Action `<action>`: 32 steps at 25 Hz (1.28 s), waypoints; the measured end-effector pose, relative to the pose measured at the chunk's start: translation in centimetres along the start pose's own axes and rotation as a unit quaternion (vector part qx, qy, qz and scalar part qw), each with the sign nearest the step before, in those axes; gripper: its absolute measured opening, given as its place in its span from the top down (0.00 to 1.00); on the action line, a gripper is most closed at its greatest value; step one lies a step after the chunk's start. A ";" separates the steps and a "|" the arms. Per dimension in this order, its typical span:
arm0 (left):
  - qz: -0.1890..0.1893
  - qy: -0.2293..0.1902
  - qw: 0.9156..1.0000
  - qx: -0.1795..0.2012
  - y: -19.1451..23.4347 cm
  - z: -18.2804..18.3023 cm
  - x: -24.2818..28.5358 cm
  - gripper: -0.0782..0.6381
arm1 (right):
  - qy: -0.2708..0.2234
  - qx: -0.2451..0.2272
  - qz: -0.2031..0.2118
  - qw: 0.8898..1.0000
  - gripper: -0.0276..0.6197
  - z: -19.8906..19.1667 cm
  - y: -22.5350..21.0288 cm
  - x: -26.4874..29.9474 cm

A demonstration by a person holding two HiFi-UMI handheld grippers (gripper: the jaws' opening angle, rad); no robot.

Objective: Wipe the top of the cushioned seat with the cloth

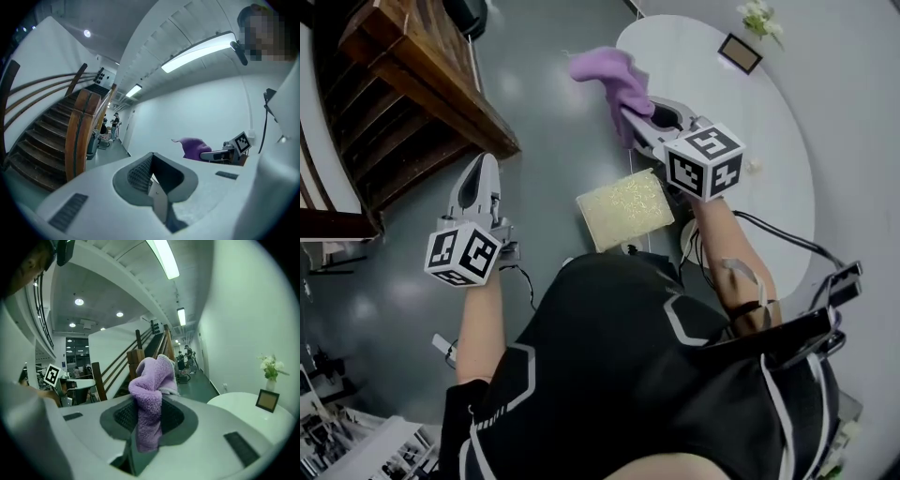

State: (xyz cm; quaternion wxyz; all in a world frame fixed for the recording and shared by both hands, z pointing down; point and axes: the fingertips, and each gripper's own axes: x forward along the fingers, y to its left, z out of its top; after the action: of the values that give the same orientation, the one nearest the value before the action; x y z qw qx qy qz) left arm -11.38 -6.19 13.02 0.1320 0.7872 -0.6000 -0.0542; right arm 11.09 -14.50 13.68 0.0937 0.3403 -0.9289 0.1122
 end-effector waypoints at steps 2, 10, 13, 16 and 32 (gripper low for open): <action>0.002 -0.007 1.000 0.007 -0.3 0.8 -0.2 0.89 | -0.009 -0.007 0.006 1.000 0.81 0.9 0.2 -0.6; -0.001 -0.005 0.998 0.067 -1.6 1.8 -0.7 0.89 | -0.029 -0.019 -0.001 0.999 0.81 2.3 0.3 -1.2; 0.001 -0.009 0.998 0.069 -1.5 2.3 -0.8 0.89 | -0.030 -0.028 0.000 0.999 0.81 2.5 0.6 -1.3; -0.004 -0.024 0.997 0.071 -1.8 3.1 -0.9 0.89 | -0.033 -0.032 -0.002 0.999 0.81 2.9 0.7 -1.3; -0.010 -0.053 0.996 0.064 -2.3 4.3 -0.5 0.89 | -0.032 -0.026 -0.007 0.999 0.81 3.4 0.1 -1.2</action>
State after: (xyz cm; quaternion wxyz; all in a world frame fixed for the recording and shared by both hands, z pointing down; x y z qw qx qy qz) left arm -10.44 -5.72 8.22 0.0489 0.7958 -0.6007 -0.0587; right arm 11.62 -14.62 10.15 0.0737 0.3478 -0.9315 0.0763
